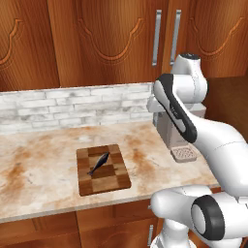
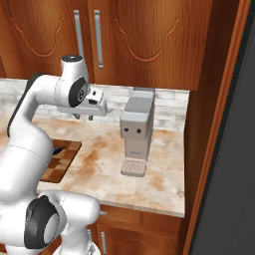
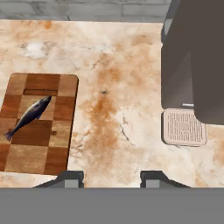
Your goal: Open the cabinet, retrieve the rolling pin, and place it next to the meat on the cutting board to prepare for tenderizing.
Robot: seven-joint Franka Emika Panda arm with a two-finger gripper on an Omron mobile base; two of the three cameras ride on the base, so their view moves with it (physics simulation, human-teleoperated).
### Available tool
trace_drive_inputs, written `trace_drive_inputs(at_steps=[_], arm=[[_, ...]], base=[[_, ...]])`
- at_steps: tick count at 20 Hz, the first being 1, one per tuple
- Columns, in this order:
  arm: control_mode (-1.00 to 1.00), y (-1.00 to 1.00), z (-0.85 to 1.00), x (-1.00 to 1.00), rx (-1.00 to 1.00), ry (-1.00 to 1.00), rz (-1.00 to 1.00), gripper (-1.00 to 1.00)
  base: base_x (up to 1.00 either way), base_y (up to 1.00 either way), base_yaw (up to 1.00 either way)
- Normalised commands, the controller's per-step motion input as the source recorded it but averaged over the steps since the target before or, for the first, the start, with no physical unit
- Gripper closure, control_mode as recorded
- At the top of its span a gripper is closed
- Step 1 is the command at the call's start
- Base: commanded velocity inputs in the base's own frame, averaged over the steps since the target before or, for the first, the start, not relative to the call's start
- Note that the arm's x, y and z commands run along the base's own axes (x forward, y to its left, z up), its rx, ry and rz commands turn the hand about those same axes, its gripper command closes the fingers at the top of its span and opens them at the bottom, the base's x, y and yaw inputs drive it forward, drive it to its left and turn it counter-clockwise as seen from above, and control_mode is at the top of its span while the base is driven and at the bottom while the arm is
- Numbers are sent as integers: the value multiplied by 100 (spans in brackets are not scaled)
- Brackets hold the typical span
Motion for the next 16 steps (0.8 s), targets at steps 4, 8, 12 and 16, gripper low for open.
trace_drive_inputs(at_steps=[4,8,12,16], arm=[[-100,1,0,-23,0,-8,0,-100],[-100,0,2,-47,-1,-16,-8,-100],[-100,0,9,-54,-5,-17,-14,-100],[-100,-1,41,-49,0,-20,-9,-100]], base=[[0,0,0],[0,0,0],[0,0,0],[0,0,0]])
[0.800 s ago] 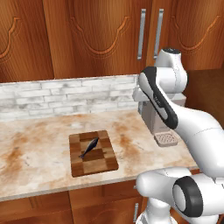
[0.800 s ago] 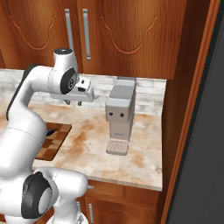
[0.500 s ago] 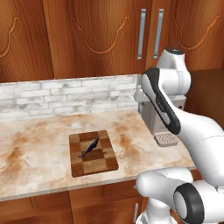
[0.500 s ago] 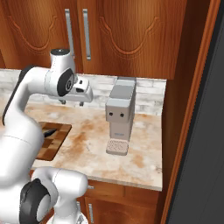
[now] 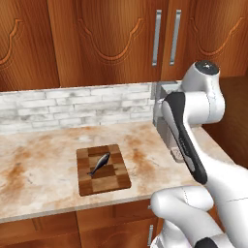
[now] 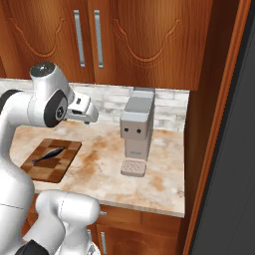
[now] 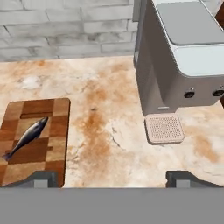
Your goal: Open the cabinet, retrieve the rolling pin, and place it next to the meat on the cutting board to prepare for tenderizing.
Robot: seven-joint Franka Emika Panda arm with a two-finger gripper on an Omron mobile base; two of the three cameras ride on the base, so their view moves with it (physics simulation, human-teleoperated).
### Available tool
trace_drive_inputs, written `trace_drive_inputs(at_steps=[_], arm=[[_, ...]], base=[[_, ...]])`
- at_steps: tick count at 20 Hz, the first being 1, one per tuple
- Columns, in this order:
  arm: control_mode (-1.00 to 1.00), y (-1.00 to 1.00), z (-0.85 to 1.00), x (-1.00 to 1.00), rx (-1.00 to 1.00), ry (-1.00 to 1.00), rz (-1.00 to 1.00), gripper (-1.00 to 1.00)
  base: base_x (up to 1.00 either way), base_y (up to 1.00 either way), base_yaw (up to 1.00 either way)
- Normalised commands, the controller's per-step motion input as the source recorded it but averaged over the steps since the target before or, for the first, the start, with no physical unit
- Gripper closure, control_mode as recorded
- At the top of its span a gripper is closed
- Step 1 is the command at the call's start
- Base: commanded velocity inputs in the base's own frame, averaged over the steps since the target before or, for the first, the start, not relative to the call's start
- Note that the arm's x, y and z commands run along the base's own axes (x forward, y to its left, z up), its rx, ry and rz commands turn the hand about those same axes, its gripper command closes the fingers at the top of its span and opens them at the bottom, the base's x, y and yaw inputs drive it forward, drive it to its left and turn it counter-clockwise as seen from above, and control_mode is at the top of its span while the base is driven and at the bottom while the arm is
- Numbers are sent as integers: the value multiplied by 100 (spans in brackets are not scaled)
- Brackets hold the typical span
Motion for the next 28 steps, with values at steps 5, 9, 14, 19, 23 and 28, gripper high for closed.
trace_drive_inputs(at_steps=[5,9,14,19,23,28], arm=[[-100,-2,69,-42,0,-26,-1,-100],[-100,-3,70,-34,0,-30,0,-100],[-100,-2,63,-19,-6,-32,0,-100],[-100,0,56,-1,-10,-32,0,-100],[-100,-4,52,0,-10,-26,0,-100],[-100,-23,33,2,-2,-18,4,-100]], base=[[0,0,0],[0,0,0],[0,0,0],[0,0,0],[0,0,0],[0,0,0]])
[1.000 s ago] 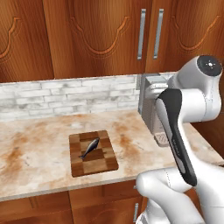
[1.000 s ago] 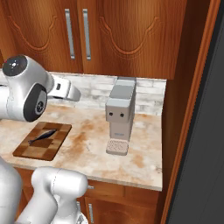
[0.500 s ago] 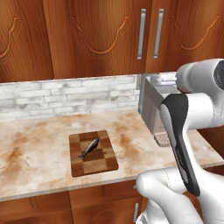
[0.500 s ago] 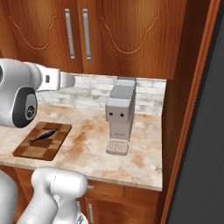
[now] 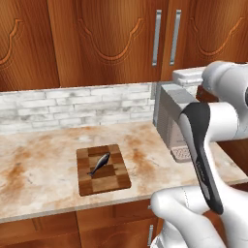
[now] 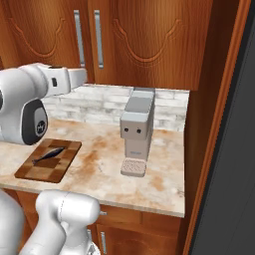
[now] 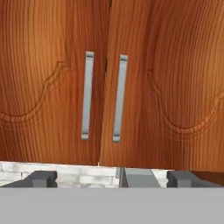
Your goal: Open the cabinet, retrieve the rolling pin, and place it next to the meat on the cutting board to prepare for tenderizing.
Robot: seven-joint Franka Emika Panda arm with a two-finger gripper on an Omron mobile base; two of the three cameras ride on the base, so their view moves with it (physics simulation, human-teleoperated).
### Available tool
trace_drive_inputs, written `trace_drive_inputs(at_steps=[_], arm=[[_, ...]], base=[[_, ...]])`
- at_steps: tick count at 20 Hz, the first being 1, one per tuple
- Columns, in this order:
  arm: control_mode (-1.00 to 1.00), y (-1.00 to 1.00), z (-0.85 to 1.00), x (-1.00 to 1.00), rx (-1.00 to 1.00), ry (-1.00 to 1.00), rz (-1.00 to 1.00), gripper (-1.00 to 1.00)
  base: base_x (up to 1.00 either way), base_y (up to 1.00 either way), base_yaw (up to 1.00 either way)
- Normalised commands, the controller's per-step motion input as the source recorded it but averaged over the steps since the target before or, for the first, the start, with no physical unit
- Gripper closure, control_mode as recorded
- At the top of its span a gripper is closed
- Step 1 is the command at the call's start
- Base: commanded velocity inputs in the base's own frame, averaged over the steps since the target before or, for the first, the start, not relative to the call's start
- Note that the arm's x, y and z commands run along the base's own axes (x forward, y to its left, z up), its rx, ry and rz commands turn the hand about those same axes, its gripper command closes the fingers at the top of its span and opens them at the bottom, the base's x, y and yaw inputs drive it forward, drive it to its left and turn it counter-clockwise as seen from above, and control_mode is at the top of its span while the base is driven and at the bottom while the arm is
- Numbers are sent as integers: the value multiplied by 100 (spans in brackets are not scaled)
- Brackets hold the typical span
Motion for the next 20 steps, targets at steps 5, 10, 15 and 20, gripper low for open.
trace_drive_inputs(at_steps=[5,10,15,20], arm=[[-100,-18,13,28,0,-8,8,-100],[-100,-3,0,46,0,-1,7,-100],[-100,0,-3,37,0,-3,4,-100],[-100,-1,-2,35,0,-6,0,-100]], base=[[0,0,0],[0,0,0],[0,0,0],[0,0,0]])
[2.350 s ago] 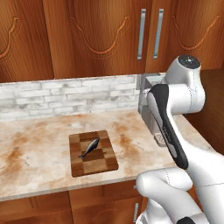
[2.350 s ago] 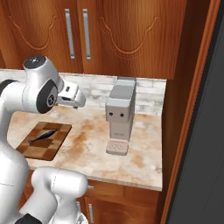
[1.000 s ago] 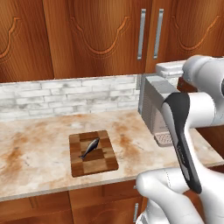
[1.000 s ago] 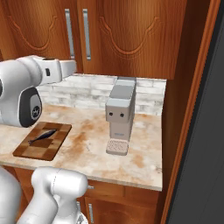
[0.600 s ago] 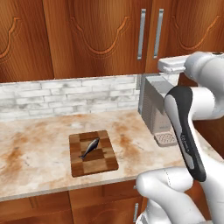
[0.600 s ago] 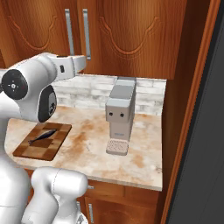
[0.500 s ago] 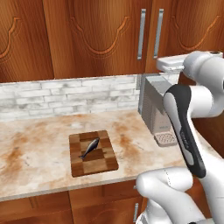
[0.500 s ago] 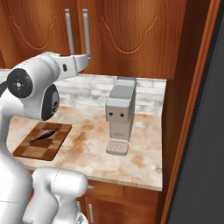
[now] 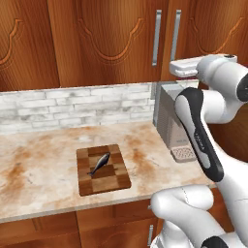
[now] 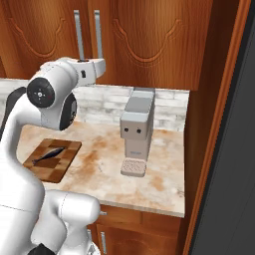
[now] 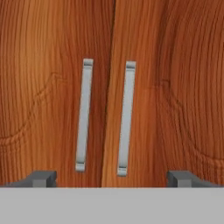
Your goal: Open the cabinet, retrieve the rolling pin, and place it next to the meat on the cutting board to prepare for tenderizing.
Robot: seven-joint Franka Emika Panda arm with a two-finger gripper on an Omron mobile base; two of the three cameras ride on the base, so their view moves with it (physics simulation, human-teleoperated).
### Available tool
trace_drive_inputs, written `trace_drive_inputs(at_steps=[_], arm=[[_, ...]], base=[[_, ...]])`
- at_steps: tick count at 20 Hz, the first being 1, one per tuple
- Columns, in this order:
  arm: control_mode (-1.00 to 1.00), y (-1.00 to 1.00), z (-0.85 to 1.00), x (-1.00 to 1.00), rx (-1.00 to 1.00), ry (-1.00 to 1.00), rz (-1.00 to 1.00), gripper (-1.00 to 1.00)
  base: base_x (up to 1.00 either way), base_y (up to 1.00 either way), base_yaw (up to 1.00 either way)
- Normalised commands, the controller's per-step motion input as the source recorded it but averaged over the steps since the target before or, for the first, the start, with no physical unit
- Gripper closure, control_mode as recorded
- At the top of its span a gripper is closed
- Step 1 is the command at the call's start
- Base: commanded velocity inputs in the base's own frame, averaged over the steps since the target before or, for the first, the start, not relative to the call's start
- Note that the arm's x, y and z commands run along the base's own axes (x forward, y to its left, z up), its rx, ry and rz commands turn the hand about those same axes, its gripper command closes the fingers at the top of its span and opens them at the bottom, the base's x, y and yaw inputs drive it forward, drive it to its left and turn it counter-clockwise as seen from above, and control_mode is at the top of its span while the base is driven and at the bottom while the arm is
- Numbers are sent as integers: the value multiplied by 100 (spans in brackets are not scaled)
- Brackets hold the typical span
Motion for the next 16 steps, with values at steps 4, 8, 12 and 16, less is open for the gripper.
trace_drive_inputs(at_steps=[4,8,12,16], arm=[[-100,0,-1,35,0,-6,0,-100],[-100,0,0,39,0,-1,0,-100],[-100,-1,0,42,0,0,-1,-100],[-100,-3,0,31,0,0,0,-100]], base=[[0,0,0],[0,0,0],[0,0,0],[0,0,0]])
